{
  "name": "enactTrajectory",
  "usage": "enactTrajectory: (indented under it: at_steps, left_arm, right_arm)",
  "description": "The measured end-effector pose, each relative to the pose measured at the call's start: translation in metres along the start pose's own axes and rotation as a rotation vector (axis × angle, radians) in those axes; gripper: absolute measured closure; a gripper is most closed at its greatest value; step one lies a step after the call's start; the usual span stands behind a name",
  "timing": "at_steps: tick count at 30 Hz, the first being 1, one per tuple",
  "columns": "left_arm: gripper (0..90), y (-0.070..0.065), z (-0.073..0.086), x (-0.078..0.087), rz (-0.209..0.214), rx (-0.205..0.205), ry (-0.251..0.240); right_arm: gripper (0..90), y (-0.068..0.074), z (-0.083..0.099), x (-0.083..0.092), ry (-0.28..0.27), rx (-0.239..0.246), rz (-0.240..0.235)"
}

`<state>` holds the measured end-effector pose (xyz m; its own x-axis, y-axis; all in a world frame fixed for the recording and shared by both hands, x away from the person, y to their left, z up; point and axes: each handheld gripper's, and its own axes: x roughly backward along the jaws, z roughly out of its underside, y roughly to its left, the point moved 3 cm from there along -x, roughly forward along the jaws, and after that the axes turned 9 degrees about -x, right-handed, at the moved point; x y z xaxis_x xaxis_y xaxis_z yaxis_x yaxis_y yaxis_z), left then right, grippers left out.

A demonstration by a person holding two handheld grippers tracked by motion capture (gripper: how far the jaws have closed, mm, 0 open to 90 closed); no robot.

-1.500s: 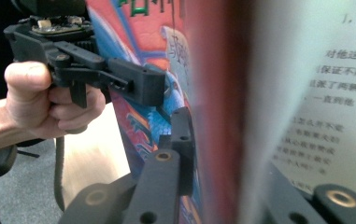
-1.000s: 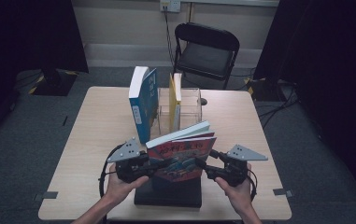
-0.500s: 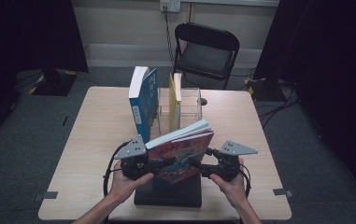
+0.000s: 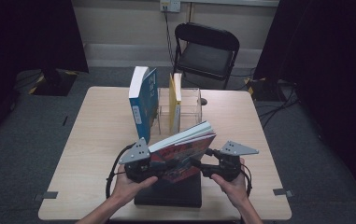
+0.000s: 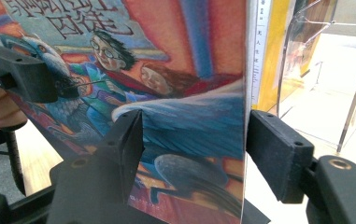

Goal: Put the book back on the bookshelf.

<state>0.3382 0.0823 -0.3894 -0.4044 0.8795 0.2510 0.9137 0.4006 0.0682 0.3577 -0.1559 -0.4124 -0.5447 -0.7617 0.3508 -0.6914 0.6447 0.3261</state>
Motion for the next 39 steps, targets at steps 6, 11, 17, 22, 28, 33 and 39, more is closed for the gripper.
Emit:
enactTrajectory:
  at_steps: [6,11,17,22,28,33,39]
  left_arm:
    - [58.7,0.000,-0.001,-0.003,-0.026,-0.006,-0.029]
    - [73.5,0.001,-0.003,-0.003,-0.080,-0.003,-0.022]
    - [74.6,0.013,-0.001,-0.003,-0.119,0.052,-0.016]
    - [74.7,0.021,0.002,0.005,-0.152,0.094,-0.003]
    - [74.7,0.024,0.004,0.016,-0.177,0.101,0.007]
    - [74.7,0.027,0.006,0.023,-0.190,0.101,0.011]
    - [74.7,0.036,0.010,0.035,-0.216,0.143,0.009]
  right_arm:
    - [39.7,-0.002,0.000,-0.001,-0.005,0.003,0.004]
    - [40.1,-0.003,0.000,-0.001,-0.004,0.002,0.007]
    - [32.6,-0.005,0.002,-0.003,0.030,-0.020,-0.004]
    - [23.9,-0.016,0.005,0.004,0.027,-0.050,0.053]
    - [19.2,-0.031,0.019,0.019,0.053,-0.075,0.134]
    - [18.1,-0.040,0.030,0.028,0.073,-0.093,0.168]
    - [15.7,-0.057,0.044,0.041,0.109,-0.112,0.253]
